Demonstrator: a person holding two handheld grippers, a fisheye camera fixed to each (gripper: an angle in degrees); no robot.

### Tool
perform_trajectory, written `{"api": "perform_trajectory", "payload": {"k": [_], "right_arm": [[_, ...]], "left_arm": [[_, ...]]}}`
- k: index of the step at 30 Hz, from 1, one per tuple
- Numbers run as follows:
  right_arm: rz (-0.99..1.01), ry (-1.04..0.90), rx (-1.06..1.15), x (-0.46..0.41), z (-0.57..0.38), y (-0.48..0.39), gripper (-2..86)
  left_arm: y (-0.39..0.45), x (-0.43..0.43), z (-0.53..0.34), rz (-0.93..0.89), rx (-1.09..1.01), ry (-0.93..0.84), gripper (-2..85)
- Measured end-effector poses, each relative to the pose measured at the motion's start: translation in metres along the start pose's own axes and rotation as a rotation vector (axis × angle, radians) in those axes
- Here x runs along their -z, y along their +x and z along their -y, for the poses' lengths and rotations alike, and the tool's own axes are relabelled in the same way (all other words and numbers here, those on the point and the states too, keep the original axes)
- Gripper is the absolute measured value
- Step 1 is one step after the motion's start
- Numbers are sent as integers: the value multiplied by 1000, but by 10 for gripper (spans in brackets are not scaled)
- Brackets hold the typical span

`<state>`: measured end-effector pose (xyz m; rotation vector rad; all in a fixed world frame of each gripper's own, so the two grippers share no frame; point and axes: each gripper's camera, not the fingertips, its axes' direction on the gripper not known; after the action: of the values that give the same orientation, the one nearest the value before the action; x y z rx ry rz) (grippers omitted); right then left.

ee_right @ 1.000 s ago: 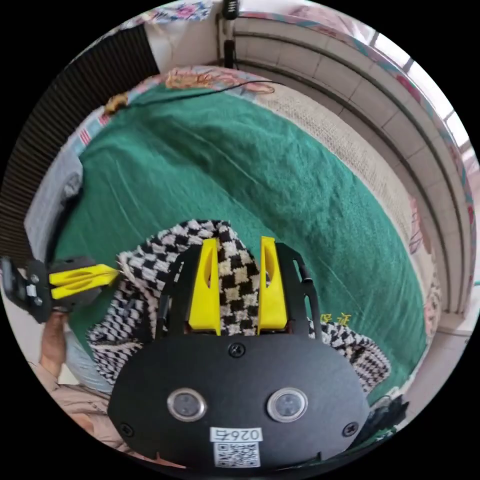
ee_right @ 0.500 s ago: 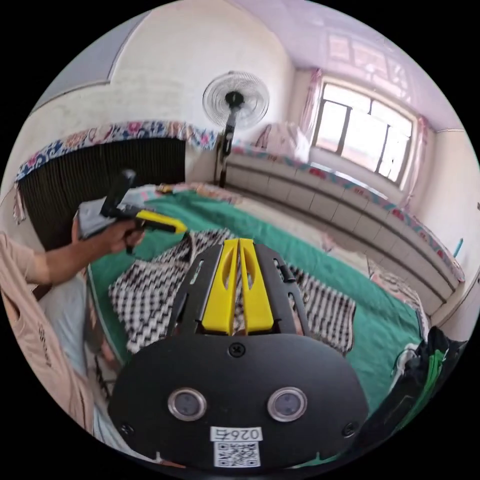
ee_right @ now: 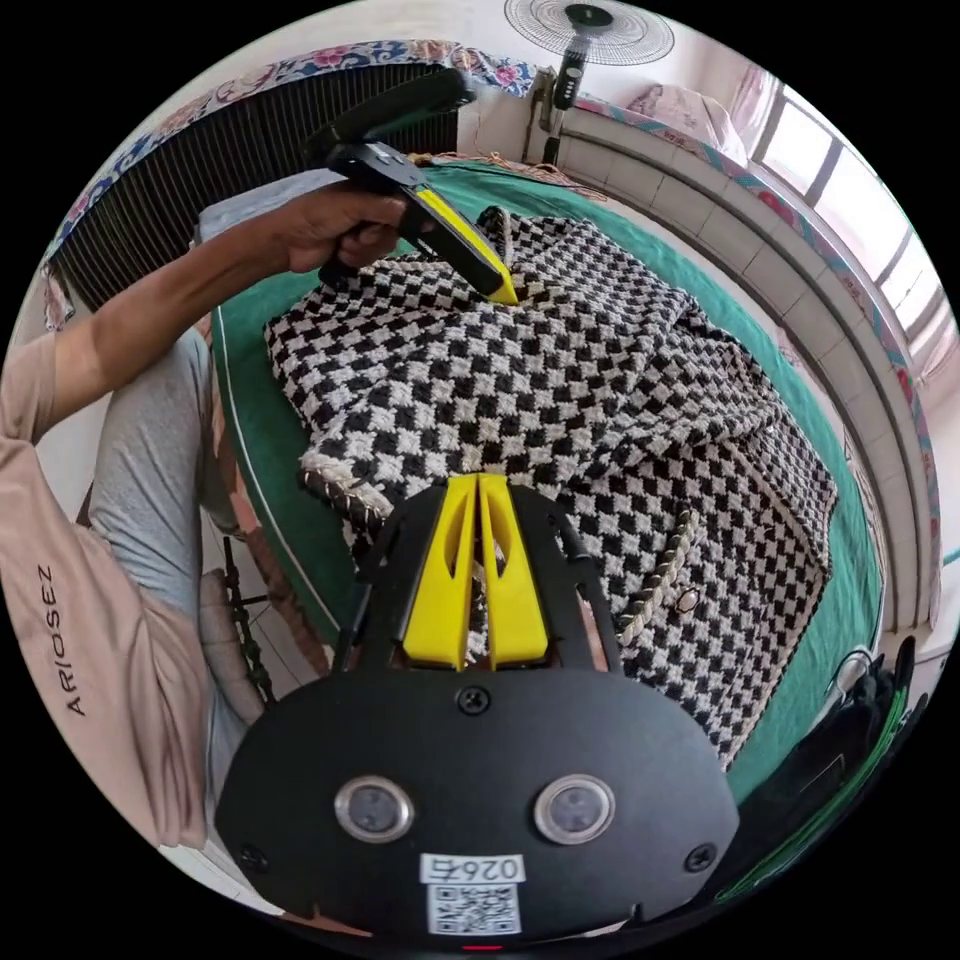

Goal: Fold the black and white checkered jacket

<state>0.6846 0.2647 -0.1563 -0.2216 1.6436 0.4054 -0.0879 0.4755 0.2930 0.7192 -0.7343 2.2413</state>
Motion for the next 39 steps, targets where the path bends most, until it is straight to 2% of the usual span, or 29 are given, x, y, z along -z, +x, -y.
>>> {"api": "perform_trajectory", "payload": {"k": [3, 6, 11, 13, 20, 23, 25, 29, 32, 36, 39], "right_arm": [[20, 66, -47, 11, -10, 13, -11], [-43, 211, -51, 38, -30, 19, -13], [-229, 328, -90, 79, -53, 34, -13], [-217, 341, -147, 99, -60, 53, -13], [-156, 421, -417, 160, -79, 121, -13], [-33, 445, -559, 187, -91, 164, -13], [54, 478, -644, 204, -101, 196, -13], [52, 490, -768, 211, -120, 235, -9], [163, 503, -833, 222, -122, 267, -2], [162, 429, -917, 234, -107, 294, 39], [174, 370, -927, 240, -86, 306, 59]], "left_arm": [[19, 48, -13, 45, 11, 172, -10], [50, 87, -32, -2, -11, 369, -10], [120, 103, -53, 92, -115, 513, -10], [141, 98, -51, 75, -118, 502, -10], [168, 71, -30, -193, -43, 469, -10], [170, 72, -15, -257, -23, 464, -10], [172, 76, -3, -266, -27, 455, -10], [183, 78, 46, -209, -44, 403, -9], [193, 64, 98, -198, -61, 360, -8], [208, 26, 172, -185, -89, 286, 3], [215, -14, 222, -173, -89, 214, 46]]}}
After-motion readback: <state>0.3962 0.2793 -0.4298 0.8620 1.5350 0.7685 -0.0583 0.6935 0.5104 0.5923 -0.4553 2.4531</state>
